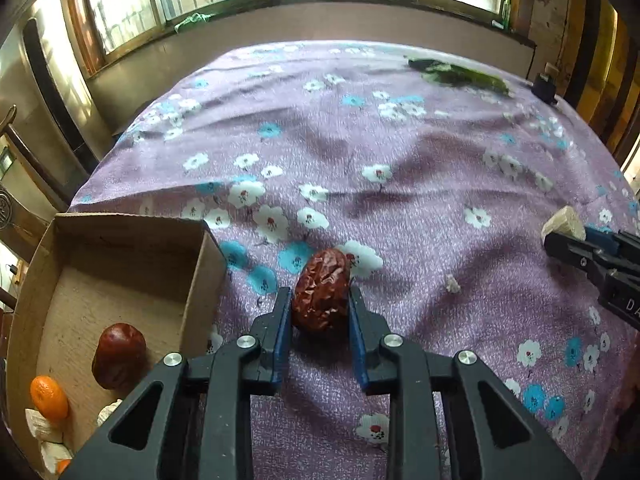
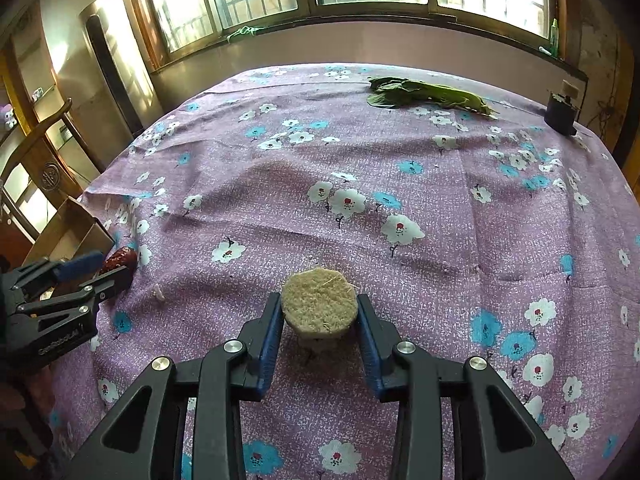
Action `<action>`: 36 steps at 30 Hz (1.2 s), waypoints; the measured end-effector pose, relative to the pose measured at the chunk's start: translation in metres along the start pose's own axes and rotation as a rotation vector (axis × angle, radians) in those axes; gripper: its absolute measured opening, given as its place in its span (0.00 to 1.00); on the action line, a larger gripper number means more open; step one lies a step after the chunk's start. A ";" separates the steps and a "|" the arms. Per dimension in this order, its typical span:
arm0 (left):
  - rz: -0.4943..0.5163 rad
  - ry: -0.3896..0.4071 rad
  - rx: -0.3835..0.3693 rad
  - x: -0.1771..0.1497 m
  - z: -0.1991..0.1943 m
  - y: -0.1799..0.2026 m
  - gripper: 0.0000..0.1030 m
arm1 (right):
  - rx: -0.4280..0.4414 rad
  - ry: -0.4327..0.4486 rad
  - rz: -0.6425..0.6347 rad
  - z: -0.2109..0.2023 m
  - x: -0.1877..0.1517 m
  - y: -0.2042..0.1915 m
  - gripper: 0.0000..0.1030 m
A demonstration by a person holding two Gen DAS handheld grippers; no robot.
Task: Organize fruits
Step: 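Grasp the red date with the left gripper while the right grasps the white cylinder, then carry the red date and the white cylinder over the cardboard box with both grippers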
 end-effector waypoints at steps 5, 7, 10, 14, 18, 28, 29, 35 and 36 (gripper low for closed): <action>0.009 0.022 -0.052 -0.012 -0.017 0.001 0.24 | 0.002 0.003 0.003 -0.008 -0.005 0.000 0.37; 0.004 0.045 -0.064 -0.018 -0.029 0.000 0.24 | 0.009 0.014 0.004 -0.016 -0.010 -0.003 0.37; 0.004 0.072 -0.080 -0.034 -0.048 -0.001 0.24 | 0.022 0.031 0.005 -0.030 -0.021 -0.010 0.37; -0.005 0.094 -0.105 -0.058 -0.065 -0.005 0.24 | 0.050 0.056 0.000 -0.048 -0.040 -0.027 0.37; -0.014 0.110 -0.097 -0.082 -0.078 -0.016 0.24 | 0.081 0.066 -0.008 -0.060 -0.058 -0.045 0.37; -0.058 0.143 -0.078 -0.129 -0.105 -0.060 0.24 | 0.123 0.049 -0.084 -0.071 -0.092 -0.102 0.38; -0.066 0.148 -0.069 -0.132 -0.108 -0.065 0.24 | 0.126 0.048 -0.094 -0.071 -0.094 -0.108 0.38; -0.114 0.167 -0.011 -0.148 -0.114 -0.096 0.24 | 0.149 0.040 -0.151 -0.070 -0.098 -0.144 0.38; -0.121 0.171 -0.003 -0.151 -0.115 -0.101 0.24 | 0.150 0.040 -0.159 -0.071 -0.097 -0.148 0.38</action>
Point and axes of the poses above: each gripper's, at about its wrist camera, not at the fingertips, and z roughly the way its jaws point, y to its right, x to its top, the point moved 5 cm from there along z, roughly the way its jaws point, and after that the axes turned 14 degrees about -y, right-handed, at the moved point
